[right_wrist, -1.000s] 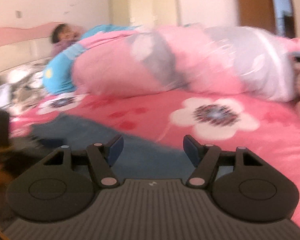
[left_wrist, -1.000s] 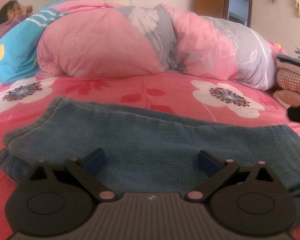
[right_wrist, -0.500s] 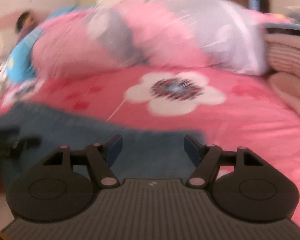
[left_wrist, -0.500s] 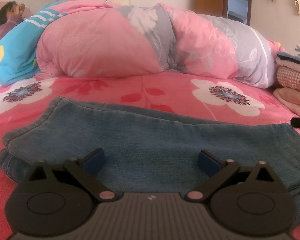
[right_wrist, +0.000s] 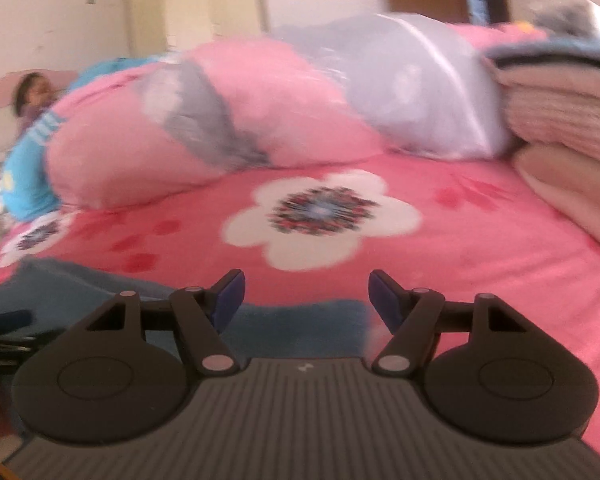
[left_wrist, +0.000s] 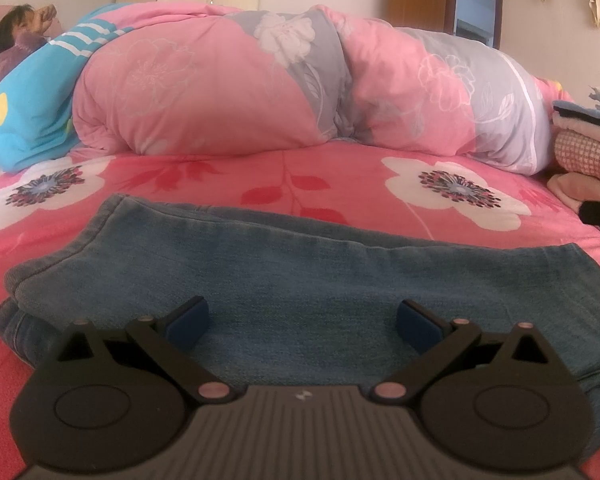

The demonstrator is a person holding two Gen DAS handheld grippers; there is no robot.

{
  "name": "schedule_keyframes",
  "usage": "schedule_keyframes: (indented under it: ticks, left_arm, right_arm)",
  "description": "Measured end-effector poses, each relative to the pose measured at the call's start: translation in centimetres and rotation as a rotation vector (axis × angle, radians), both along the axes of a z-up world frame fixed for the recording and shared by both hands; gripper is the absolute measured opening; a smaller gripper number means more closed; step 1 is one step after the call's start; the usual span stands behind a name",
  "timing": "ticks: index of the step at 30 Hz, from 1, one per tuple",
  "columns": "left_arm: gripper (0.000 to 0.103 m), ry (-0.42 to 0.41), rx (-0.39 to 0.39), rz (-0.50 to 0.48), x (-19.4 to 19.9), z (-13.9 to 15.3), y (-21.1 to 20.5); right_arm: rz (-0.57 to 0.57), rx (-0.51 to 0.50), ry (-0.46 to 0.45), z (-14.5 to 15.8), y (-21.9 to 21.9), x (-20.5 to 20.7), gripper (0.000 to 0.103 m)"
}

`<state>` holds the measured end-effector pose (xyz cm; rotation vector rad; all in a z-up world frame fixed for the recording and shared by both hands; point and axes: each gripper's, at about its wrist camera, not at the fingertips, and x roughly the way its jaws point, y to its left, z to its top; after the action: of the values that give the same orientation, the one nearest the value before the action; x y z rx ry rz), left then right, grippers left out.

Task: Fold clothes
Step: 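Move the right tool along the jeans toward the jeans edge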

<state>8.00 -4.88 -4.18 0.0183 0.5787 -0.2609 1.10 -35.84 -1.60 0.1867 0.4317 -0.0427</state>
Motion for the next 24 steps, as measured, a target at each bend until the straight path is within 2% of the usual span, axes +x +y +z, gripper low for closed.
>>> schedule_keyframes:
  ticks: [5, 9, 10, 14, 16, 18, 24]
  left_arm:
    - [0.101, 0.0, -0.001, 0.0, 0.0, 0.0, 0.0]
    - [0.101, -0.001, -0.001, 0.0, -0.1, 0.0, 0.0]
    - [0.101, -0.001, -0.002, 0.0, -0.1, 0.0, 0.0]
    - [0.101, -0.002, -0.003, -0.001, -0.1, 0.0, 0.1]
    - [0.101, -0.002, -0.004, -0.001, -0.1, 0.0, 0.0]
    - [0.101, -0.003, -0.005, -0.001, -0.1, 0.0, 0.0]
    - [0.101, -0.003, -0.006, -0.001, -0.1, 0.0, 0.0]
  right_arm:
    - [0.102, 0.018, 0.037, 0.3, 3.1, 1.6, 0.07]
    - [0.109, -0.009, 0.176, -3.0, 5.6, 3.4, 0.078]
    - [0.109, -0.06, 0.168, -4.0, 6.3, 3.4, 0.082]
    - [0.083, -0.21, 0.16, -4.0, 8.5, 3.3, 0.089]
    - [0.076, -0.188, 0.165, -4.1, 8.1, 3.5, 0.093]
    - [0.06, -0.186, 0.171, -4.1, 8.0, 3.5, 0.101]
    - [0.048, -0.194, 0.167, -4.2, 8.0, 3.2, 0.102]
